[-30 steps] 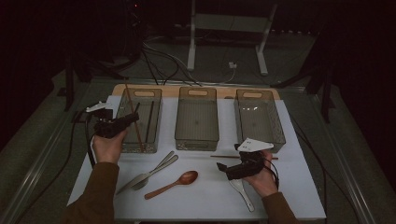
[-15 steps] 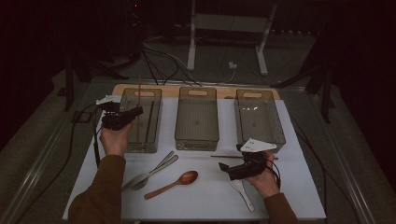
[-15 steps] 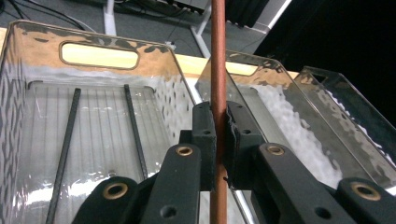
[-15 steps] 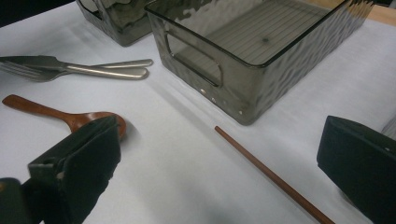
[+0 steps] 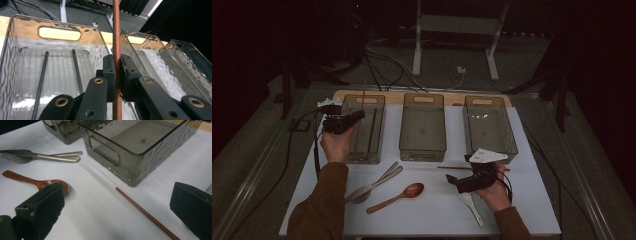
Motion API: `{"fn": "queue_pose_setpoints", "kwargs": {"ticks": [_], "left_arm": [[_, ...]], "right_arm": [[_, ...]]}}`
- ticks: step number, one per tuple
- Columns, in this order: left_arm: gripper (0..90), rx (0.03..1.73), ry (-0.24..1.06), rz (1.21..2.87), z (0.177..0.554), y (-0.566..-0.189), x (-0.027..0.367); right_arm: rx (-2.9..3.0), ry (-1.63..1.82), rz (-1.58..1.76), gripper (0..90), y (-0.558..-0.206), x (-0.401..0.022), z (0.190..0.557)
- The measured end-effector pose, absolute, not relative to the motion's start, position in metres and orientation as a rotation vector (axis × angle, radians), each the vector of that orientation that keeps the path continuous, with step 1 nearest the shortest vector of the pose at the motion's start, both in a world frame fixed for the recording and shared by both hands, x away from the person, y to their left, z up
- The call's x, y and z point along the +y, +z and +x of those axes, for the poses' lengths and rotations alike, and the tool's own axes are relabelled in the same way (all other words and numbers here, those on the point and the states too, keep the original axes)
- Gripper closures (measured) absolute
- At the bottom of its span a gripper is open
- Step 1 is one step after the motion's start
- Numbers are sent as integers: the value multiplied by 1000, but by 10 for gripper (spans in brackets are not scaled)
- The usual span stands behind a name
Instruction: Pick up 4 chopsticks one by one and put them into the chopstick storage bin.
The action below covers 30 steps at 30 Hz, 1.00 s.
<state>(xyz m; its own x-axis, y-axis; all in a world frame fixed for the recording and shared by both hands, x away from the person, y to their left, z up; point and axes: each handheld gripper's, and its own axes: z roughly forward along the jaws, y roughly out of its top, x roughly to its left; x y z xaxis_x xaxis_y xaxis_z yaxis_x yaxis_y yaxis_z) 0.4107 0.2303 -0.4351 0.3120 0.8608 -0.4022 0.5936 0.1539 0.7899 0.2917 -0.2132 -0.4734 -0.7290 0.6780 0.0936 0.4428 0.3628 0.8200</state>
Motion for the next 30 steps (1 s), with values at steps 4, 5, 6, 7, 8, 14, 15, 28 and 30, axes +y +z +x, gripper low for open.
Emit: {"fn": "queue_pose_setpoints", "kwargs": {"ticks": [4,5,6,7,8,14,15,28,30], "left_arm": [[848,1384,331,1543,413,-437,230],[848,1385,330,1546,414,-437,230],[847,1386,330,1546,414,-437,230],[844,1386,334,1546,415,-438,229],[824,1388,340,1544,415,-438,229],[359,1396,387,1520,415,-437,230],[296,1398,406,1519,414,-436,230],[9,1303,477,1555,396,-422,237],[9,1294,502,1572,392,-419,237]], "right_arm": [[2367,1302,998,0,-473,-214,292],[2367,1301,1001,0,-473,-214,292],[2368,1302,999,0,-473,-214,292],[2369,1303,999,0,-473,-214,292],[2368,1302,1000,0,-473,-214,292],[2359,1310,1005,0,-473,-217,292],[2356,1313,1008,0,-472,-218,292],[2323,1320,1025,0,-470,-228,294],[2328,1319,1026,0,-470,-230,294]]}}
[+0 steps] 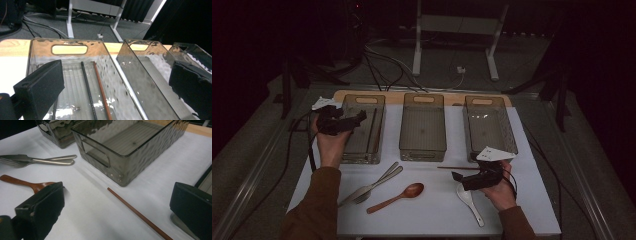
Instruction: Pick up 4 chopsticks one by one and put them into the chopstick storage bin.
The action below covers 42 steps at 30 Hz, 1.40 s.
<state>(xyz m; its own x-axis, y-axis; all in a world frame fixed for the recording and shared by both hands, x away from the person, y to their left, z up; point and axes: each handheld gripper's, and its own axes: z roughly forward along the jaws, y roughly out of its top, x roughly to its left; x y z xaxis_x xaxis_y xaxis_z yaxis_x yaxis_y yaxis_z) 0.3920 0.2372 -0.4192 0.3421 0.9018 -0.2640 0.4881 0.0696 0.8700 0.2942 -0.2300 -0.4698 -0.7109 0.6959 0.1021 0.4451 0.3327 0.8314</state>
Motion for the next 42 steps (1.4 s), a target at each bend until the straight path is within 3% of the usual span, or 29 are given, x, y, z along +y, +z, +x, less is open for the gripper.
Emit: {"fn": "queue_pose_setpoints", "kwargs": {"ticks": [20,42], "left_arm": [[9,1161,518,1633,350,-410,232],[9,1063,584,1635,273,-436,230]], "right_arm": [[2364,1281,1065,0,-465,-254,301],[2440,1068,1104,0,-464,-285,321]]}}
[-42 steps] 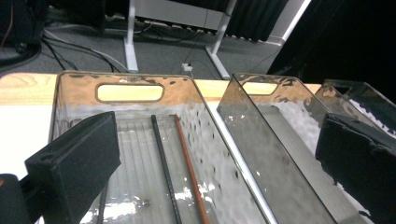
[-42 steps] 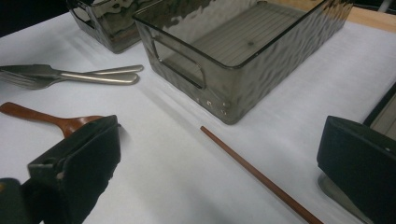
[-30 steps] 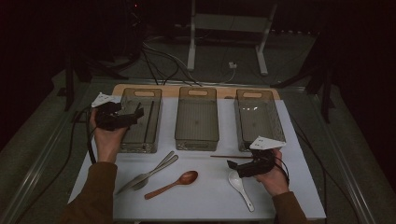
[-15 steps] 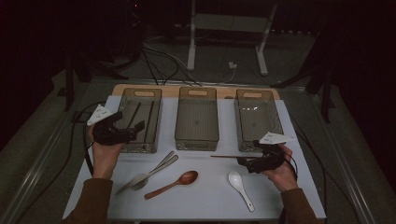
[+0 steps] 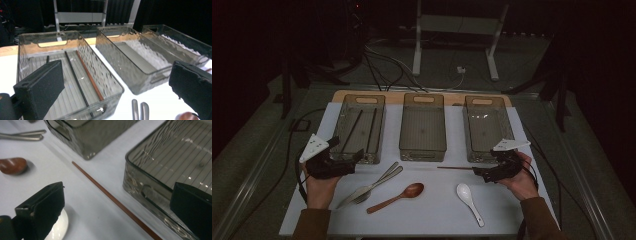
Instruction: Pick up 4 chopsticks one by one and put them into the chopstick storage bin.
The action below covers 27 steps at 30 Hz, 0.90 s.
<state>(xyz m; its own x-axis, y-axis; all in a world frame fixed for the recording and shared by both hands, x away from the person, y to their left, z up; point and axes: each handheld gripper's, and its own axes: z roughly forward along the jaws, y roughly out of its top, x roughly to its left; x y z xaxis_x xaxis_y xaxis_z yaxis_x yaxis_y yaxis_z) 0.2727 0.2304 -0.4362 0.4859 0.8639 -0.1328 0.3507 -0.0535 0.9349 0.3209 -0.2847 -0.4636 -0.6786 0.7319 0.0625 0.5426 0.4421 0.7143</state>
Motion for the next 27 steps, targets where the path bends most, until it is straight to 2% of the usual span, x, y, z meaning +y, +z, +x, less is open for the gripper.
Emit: {"fn": "queue_pose_setpoints", "kwargs": {"ticks": [10,12,21,27], "left_arm": [[10,1067,578,1628,251,-451,232],[10,1077,577,1621,251,-452,235],[10,1076,572,1632,251,-455,234],[10,1076,568,1628,251,-455,233]], "right_arm": [[2509,1023,1058,6,-469,-287,321],[2524,1015,1034,45,-471,-288,319],[2559,892,1004,73,-493,-287,321],[2577,843,1010,239,-505,-288,327]]}}
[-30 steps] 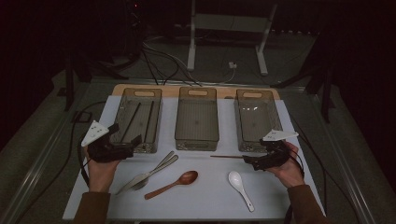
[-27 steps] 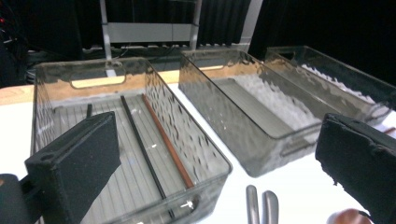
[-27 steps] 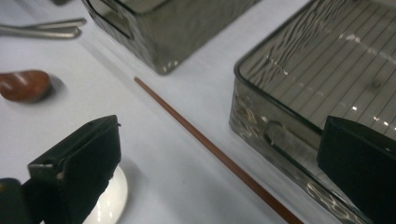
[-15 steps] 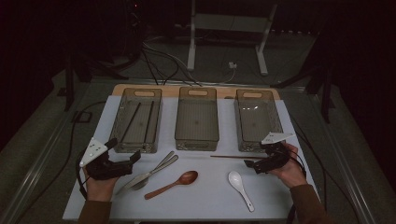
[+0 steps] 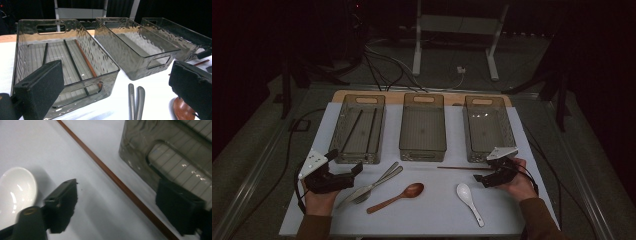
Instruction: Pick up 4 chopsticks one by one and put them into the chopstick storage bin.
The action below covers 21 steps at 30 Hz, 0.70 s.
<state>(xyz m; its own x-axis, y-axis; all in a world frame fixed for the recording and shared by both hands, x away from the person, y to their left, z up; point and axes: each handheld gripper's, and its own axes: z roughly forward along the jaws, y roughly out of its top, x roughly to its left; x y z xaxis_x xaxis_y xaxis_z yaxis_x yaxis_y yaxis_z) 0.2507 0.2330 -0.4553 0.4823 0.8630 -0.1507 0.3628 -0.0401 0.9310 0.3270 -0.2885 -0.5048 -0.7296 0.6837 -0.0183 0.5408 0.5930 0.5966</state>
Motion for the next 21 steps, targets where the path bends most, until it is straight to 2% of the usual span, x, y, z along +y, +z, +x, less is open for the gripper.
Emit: {"fn": "queue_pose_setpoints", "kwargs": {"ticks": [4,6,10,16,21], "left_arm": [[10,1076,570,1629,251,-455,233],[10,1078,573,1630,251,-455,233],[10,1082,573,1630,251,-456,232],[10,1083,576,1628,251,-455,232],[10,1087,575,1629,251,-456,232]], "right_arm": [[2623,791,1010,369,-513,-289,331],[2635,821,1007,494,-512,-291,331],[2675,816,946,636,-510,-292,327],[2726,796,848,750,-508,-290,319],[2767,757,783,810,-506,-289,312]]}}
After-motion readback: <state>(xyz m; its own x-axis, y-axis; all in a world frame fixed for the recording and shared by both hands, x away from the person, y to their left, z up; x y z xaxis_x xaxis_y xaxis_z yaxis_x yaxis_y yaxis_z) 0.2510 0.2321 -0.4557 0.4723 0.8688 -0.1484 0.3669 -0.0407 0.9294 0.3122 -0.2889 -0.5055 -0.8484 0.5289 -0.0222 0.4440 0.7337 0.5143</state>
